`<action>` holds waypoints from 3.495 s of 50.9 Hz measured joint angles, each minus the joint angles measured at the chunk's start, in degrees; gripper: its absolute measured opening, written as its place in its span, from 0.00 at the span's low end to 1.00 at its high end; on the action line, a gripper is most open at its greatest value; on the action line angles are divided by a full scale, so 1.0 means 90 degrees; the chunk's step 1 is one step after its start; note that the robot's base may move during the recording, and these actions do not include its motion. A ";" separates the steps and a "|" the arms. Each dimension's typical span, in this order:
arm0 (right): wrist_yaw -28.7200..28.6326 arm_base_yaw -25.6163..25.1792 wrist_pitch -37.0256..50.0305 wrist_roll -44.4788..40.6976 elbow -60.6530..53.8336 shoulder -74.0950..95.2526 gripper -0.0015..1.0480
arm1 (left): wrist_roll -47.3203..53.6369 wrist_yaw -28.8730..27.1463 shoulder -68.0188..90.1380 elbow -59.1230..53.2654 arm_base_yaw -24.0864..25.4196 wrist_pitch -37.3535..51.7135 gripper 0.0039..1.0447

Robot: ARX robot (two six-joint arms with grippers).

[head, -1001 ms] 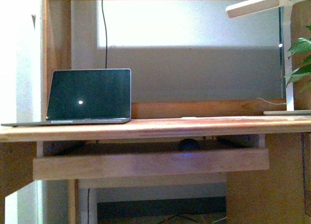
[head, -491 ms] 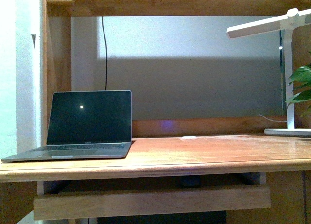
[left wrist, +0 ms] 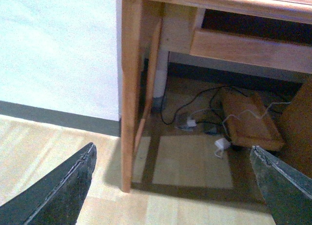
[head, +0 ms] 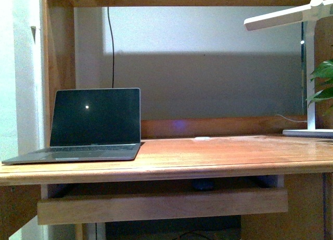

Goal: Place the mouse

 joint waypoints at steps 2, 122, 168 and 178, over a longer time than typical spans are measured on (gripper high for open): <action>0.0000 0.0000 0.0000 0.0000 0.0000 0.0000 0.93 | 0.0389 0.0180 0.0712 0.0216 0.0131 0.0520 0.93; -0.0002 0.0000 0.0000 0.0000 0.0000 0.0000 0.93 | 0.5804 0.4546 0.8267 0.6914 -0.1151 -0.3288 0.93; 0.0000 0.0000 0.0000 0.0000 0.0000 0.0000 0.93 | -0.0359 -0.2310 0.0092 0.1231 -0.2824 -0.0787 0.63; -0.0002 0.0000 0.0000 0.0000 0.0000 0.0000 0.93 | 0.0209 -0.2118 -0.1688 0.0491 -0.2599 -0.1287 0.31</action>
